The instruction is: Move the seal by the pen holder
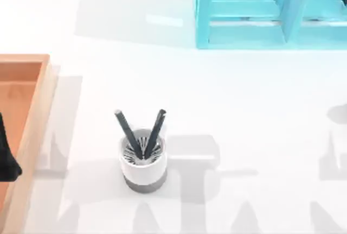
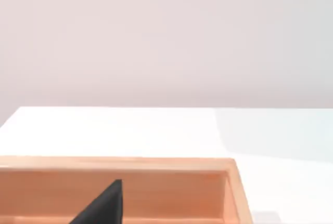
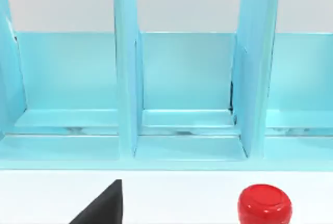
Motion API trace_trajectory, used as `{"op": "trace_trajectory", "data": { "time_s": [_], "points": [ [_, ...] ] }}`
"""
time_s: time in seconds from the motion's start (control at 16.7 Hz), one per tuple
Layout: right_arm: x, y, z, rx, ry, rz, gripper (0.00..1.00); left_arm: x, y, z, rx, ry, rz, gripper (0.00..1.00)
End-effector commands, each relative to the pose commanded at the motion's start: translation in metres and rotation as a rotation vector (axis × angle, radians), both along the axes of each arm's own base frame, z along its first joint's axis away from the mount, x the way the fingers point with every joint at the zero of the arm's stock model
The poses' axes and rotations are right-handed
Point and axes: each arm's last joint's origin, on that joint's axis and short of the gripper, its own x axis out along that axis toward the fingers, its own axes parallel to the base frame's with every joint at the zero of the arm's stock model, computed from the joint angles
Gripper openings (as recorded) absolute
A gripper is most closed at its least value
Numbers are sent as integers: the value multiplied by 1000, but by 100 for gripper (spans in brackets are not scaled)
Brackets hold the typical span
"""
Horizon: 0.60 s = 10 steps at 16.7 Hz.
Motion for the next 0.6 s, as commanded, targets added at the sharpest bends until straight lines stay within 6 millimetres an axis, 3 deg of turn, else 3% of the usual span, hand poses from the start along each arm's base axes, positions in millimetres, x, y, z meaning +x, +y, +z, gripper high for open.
{"op": "trace_trajectory", "data": {
  "time_s": [0.3,0.6],
  "points": [
    [0,0,10,-13,60,6,100,0,0,0,0,0,0,100],
    [12,2,56,-62,369,43,100,0,0,0,0,0,0,100]
  ]
}}
